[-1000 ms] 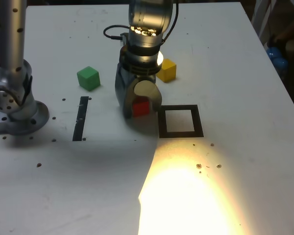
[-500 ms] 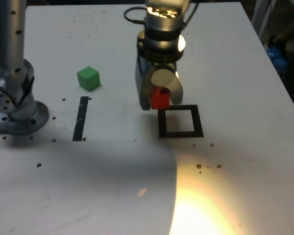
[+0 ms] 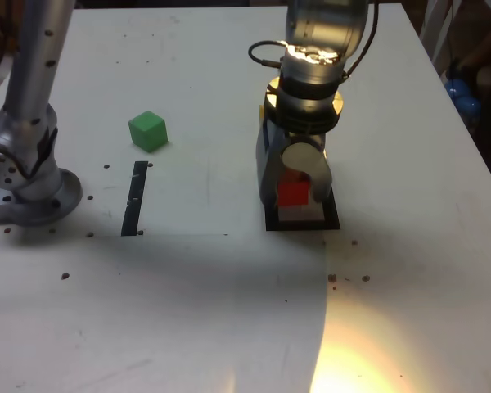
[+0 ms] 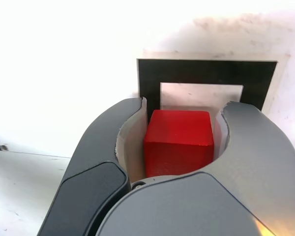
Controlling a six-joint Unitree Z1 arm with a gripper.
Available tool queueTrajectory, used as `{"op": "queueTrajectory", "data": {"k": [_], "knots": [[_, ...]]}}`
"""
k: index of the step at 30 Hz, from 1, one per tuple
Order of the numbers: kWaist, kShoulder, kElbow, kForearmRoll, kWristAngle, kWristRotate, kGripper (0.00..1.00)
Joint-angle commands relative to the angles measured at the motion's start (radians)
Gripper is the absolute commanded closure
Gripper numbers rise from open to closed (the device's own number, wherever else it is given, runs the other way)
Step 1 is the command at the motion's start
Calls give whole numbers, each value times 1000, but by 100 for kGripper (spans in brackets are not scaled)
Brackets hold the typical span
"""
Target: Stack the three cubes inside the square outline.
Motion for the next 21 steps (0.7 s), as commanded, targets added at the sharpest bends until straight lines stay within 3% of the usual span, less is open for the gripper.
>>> {"op": "queueTrajectory", "data": {"k": [1,6,15,21], "knots": [[-3,15,-7,-12,-10,13,74],[-3,27,-9,-23,-11,22,66],[-3,30,-23,-3,-6,35,24],[-3,26,-20,-4,-4,45,15]]}}
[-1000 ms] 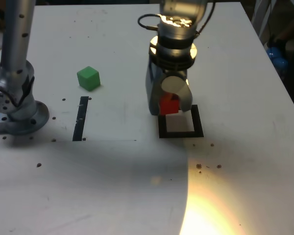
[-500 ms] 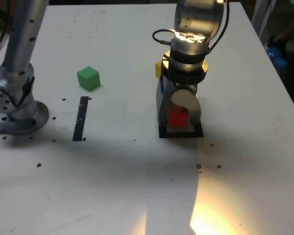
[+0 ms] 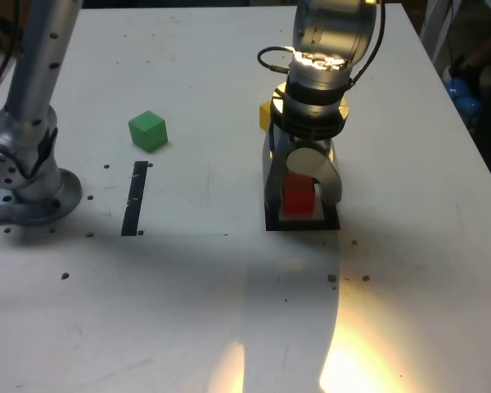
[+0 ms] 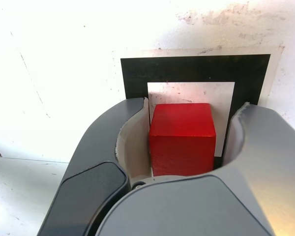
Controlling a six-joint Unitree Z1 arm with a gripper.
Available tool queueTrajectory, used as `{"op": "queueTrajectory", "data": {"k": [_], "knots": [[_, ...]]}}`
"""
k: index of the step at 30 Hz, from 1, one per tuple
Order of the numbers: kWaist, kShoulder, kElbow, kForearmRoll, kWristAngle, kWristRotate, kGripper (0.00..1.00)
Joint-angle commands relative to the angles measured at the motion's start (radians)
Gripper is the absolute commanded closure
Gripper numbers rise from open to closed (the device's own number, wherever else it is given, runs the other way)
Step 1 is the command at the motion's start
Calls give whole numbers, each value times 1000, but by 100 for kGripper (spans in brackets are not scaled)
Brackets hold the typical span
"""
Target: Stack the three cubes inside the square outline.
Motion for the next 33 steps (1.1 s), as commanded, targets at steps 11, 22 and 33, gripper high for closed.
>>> {"op": "queueTrajectory", "data": {"k": [11,22,33], "knots": [[60,-152,8,103,94,10,13],[428,-209,-94,175,128,135,10],[538,-35,-159,211,69,111,11]]}}
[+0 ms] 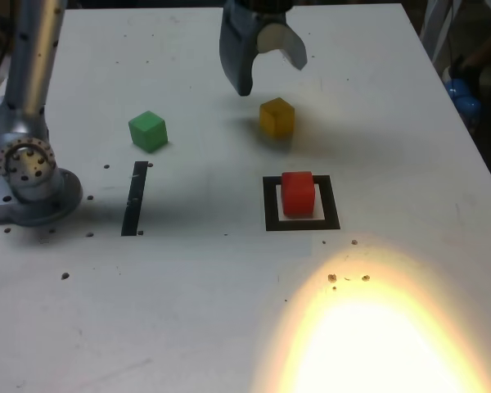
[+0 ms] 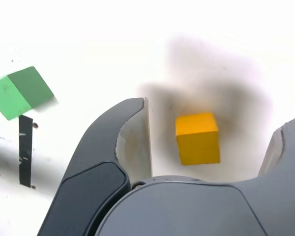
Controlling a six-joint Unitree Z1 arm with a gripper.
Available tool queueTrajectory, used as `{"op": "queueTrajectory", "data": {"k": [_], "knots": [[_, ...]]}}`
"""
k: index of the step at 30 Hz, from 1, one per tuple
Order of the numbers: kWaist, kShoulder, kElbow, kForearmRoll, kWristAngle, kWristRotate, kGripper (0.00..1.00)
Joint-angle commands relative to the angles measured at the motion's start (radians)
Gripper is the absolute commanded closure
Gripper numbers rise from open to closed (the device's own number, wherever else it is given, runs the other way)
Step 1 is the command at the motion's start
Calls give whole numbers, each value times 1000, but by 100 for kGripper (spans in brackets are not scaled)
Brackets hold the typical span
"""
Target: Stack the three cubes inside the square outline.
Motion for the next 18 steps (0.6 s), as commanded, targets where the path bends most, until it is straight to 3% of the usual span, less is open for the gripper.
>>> {"op": "queueTrajectory", "data": {"k": [1,14,18], "knots": [[-6,18,5,6,-10,-4,11],[-68,84,4,6,-63,-5,16],[-72,106,-1,0,-65,-5,23]]}}
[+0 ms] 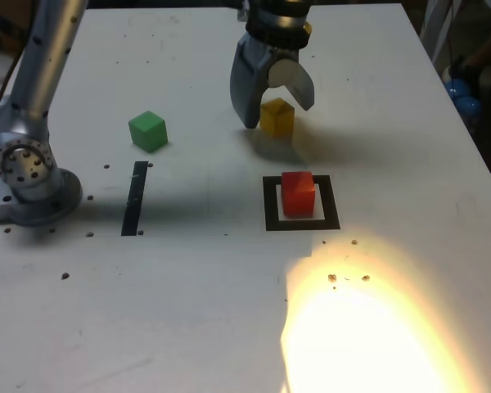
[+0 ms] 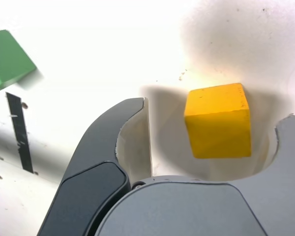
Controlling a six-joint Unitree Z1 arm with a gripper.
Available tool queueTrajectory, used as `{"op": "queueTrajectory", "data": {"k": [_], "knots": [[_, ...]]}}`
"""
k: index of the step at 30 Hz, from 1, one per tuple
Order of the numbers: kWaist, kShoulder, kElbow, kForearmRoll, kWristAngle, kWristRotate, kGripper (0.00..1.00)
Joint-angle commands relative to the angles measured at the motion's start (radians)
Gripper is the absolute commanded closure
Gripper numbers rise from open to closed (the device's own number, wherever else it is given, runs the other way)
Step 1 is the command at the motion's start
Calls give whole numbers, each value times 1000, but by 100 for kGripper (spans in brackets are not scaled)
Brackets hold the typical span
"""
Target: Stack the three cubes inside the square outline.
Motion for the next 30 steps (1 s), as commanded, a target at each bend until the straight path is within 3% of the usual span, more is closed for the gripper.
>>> {"op": "queueTrajectory", "data": {"k": [1,6,13,21,30], "knots": [[-2,14,-4,-7,-1,-1,27],[1,13,6,-45,10,-5,45],[8,14,30,-104,19,-3,51],[15,12,34,-134,14,24,72],[-14,-45,20,-84,7,35,76]]}}
